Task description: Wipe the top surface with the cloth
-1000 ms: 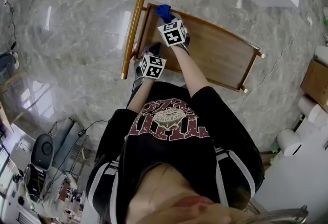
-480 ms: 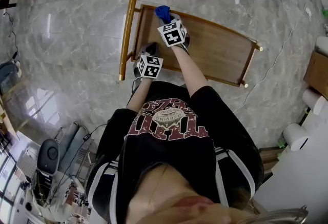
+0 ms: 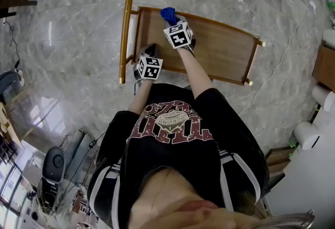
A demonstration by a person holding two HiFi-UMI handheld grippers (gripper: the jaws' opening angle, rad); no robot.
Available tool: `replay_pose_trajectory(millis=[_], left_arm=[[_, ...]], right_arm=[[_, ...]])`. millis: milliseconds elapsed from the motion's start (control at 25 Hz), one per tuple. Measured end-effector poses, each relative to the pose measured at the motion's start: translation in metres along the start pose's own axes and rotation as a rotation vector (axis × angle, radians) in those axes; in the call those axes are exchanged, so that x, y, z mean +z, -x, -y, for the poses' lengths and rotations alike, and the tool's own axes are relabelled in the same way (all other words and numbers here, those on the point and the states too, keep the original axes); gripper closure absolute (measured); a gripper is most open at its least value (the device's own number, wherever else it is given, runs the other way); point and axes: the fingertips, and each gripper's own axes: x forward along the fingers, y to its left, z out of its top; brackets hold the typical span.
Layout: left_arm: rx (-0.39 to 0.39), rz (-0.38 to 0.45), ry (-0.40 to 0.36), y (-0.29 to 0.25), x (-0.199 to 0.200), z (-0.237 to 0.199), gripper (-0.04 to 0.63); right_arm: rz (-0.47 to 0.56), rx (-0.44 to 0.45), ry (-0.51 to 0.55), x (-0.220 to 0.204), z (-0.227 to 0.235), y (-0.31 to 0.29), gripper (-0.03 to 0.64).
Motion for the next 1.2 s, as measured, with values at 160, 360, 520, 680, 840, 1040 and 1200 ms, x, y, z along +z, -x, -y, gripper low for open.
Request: replay_pose_trajectory(millis=[160,360,520,680,840,1040,1200], left_arm=[[0.003,-0.006,-0.005,0.0,0.0,0.0,0.549],[0.008,-0.011,-0.008,0.0,0.001,0.001,0.549],[0.009,-0.013,-0.01,0.001,0.001,0.003,0.549],[0.018,-0.024,-0.003,0.001,0.001,0.004,0.549],[0.017,-0.058,-0.015,0.0,0.009,0.011,0.549],[-0.106,0.032,-0.106,-0.017,0.064,0.067,0.549],[-0.18,0.027,-0.143,-0.028,0.082,0.102,0.549]], right_arm=[[0.001,-0.014,-0.015,-0.007,0.01,0.008,0.558],[0.002,-0.019,-0.036,-0.015,0.021,0.017,0.558],[0.006,-0.022,-0.052,-0.021,0.028,0.024,0.558],[0.003,-0.03,-0.062,-0.026,0.036,0.031,0.558],[0.014,-0.037,-0.081,-0.033,0.043,0.038,0.558],[0.015,-0.036,-0.086,-0.039,0.046,0.044,0.558],[0.023,-0.041,-0.09,-0.044,0.053,0.051,0.558]])
